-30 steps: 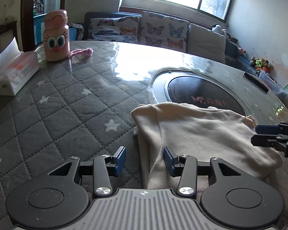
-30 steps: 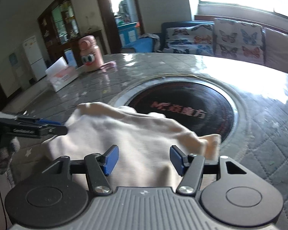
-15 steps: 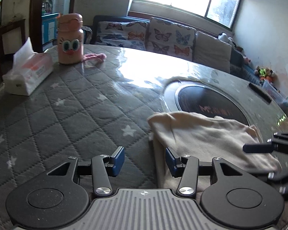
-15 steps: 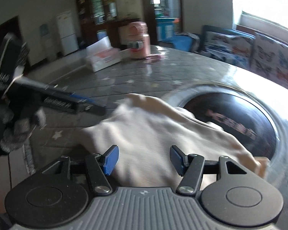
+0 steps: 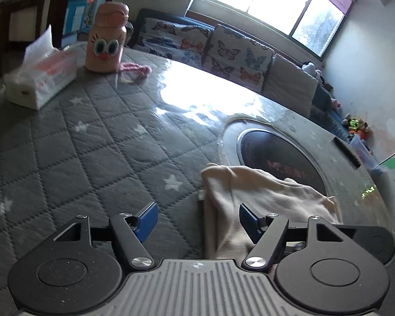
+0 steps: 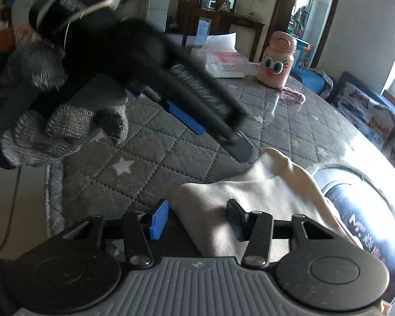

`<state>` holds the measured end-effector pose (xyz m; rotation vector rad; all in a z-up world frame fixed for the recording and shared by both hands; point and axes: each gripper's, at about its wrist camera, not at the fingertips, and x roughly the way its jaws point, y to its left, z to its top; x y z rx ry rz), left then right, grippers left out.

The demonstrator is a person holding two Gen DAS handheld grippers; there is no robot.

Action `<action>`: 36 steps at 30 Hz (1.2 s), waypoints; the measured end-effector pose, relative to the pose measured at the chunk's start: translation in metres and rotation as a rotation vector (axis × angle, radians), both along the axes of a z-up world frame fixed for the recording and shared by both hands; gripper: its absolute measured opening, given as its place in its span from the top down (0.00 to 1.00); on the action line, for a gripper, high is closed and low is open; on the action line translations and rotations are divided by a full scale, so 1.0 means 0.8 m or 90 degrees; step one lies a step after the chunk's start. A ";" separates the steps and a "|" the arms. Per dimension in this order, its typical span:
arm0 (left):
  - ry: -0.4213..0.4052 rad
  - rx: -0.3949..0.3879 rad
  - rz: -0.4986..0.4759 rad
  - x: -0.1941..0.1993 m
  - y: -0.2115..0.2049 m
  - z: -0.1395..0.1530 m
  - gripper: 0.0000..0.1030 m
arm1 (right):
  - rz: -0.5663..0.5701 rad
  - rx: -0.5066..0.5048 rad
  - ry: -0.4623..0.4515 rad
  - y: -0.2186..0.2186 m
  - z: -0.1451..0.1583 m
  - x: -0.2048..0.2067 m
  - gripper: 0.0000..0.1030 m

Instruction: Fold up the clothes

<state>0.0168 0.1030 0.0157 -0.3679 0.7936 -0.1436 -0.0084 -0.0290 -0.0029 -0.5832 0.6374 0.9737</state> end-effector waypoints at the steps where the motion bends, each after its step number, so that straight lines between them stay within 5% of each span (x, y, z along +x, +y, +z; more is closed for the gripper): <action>1: 0.004 -0.008 -0.002 0.002 -0.001 -0.001 0.31 | 0.002 -0.006 -0.006 0.003 -0.002 -0.001 0.61; 6: 0.026 -0.055 -0.002 0.012 -0.004 -0.006 0.31 | -0.031 0.016 0.010 -0.003 0.002 0.005 0.89; 26: 0.134 -0.212 0.054 0.041 -0.014 -0.028 0.34 | -0.081 0.173 0.084 -0.078 0.041 0.020 0.92; 31: 0.146 -0.233 0.060 0.039 -0.013 -0.036 0.69 | -0.073 0.179 0.087 -0.085 0.042 0.015 0.92; 36: 0.151 -0.248 0.067 0.036 -0.010 -0.043 0.81 | -0.069 0.185 0.100 -0.089 0.041 0.014 0.93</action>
